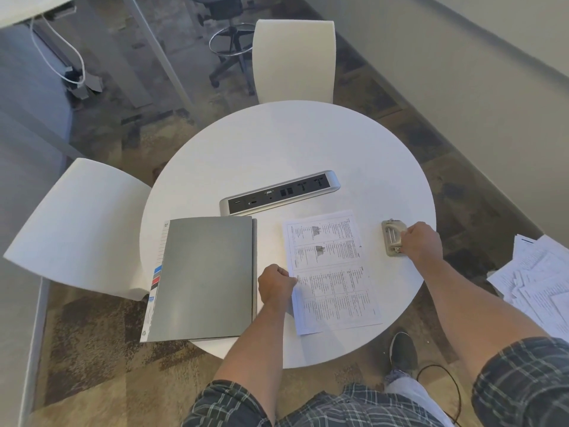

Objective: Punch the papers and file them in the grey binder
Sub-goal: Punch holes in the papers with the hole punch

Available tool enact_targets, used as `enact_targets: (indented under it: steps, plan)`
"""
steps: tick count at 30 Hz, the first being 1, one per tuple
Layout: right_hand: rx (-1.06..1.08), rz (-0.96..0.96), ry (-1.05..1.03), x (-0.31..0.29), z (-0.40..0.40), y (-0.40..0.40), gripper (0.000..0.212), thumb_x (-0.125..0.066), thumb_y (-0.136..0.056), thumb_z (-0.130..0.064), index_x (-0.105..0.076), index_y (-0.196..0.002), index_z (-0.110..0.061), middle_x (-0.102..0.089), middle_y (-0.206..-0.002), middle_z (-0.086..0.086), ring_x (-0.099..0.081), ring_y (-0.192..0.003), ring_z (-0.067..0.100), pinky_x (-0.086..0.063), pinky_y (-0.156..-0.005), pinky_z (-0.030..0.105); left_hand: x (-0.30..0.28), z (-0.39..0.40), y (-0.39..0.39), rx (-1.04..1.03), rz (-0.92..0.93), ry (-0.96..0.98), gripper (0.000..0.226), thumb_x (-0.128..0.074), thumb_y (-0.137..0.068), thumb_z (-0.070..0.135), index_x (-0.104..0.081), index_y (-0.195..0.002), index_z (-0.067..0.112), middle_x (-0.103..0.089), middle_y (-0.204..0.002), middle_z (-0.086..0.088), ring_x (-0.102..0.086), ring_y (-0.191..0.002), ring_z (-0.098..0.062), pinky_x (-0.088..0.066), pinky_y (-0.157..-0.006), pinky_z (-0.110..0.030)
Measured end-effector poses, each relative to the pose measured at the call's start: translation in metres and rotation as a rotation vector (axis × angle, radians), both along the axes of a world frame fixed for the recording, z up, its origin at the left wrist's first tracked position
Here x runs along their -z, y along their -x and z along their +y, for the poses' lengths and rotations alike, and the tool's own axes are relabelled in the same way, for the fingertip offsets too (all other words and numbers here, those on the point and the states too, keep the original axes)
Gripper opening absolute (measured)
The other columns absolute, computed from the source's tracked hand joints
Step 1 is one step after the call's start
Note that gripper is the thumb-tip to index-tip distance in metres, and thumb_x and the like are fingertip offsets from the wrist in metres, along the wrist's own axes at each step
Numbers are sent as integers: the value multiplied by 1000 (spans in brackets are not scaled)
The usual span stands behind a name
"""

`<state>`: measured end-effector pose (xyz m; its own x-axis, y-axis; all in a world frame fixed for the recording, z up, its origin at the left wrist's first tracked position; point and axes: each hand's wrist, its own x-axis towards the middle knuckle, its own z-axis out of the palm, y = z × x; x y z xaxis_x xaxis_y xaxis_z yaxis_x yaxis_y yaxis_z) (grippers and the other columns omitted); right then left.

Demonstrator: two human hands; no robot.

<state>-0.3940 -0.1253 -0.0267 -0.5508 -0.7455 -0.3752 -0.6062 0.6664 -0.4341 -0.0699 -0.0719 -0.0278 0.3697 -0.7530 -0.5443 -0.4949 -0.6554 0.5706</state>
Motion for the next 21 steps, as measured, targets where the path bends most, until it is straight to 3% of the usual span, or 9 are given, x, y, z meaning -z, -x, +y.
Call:
enact_targets:
  steps: [4, 6, 9, 11, 15, 18, 21]
  plan:
    - [26, 17, 13, -14, 4, -8, 23, -51, -97, -15, -53, -118, -5, -64, -103, 15, -64, -89, 35, -53, -69, 39, 0, -9, 13, -11, 44, 4, 20, -83, -76, 9, -64, -83, 9, -64, -79, 2, -57, -67, -13, -42, -55, -21]
    - [-17, 127, 24, -21, 12, -20, 30, -58, -92, -12, -49, -120, -5, -61, -106, 16, -63, -89, 36, -48, -66, 37, -1, -13, 21, -3, 59, 11, 18, -83, -77, 9, -66, -84, 8, -64, -79, 3, -58, -68, -13, -41, -55, -21]
    - [-229, 383, 194, -21, 28, -41, 37, -62, -83, -3, -54, -119, -5, -61, -111, 18, -63, -89, 36, -50, -65, 38, -3, -18, 34, 3, 81, 13, 17, -82, -78, 9, -66, -83, 10, -65, -80, 4, -61, -73, -16, -42, -56, -21]
    - [-436, 347, 295, -16, 38, -56, 40, -62, -86, -2, -60, -125, -10, -64, -123, 13, -66, -97, 33, -56, -71, 40, -5, -20, 43, 17, 87, 6, 17, -81, -78, 9, -66, -83, 12, -67, -83, 3, -62, -76, -17, -43, -57, -22]
    - [-794, 221, 133, -1, 55, -81, 46, -50, -102, -21, -50, -147, -26, -51, -152, -4, -58, -128, 23, -53, -98, 42, -7, -20, 48, 44, 80, 1, 14, -79, -78, 9, -66, -83, 14, -67, -84, 4, -63, -79, -19, -41, -57, -21]
    - [-819, 210, -2, 11, 62, -85, 43, -48, -103, -31, -51, -146, -32, -39, -160, -8, -45, -140, 19, -47, -105, 40, -6, -17, 43, 85, 45, 31, 7, -74, -81, 11, -68, -83, 12, -70, -86, 2, -65, -82, -19, -49, -64, -25]
    - [-816, 245, -12, 13, 61, -86, 41, -51, -101, -31, -56, -141, -32, -40, -159, -8, -45, -139, 19, -47, -105, 39, -7, -10, 32, 117, 6, 79, 8, -68, -83, 14, -64, -77, 11, -71, -83, 1, -69, -84, -21, -57, -70, -32]
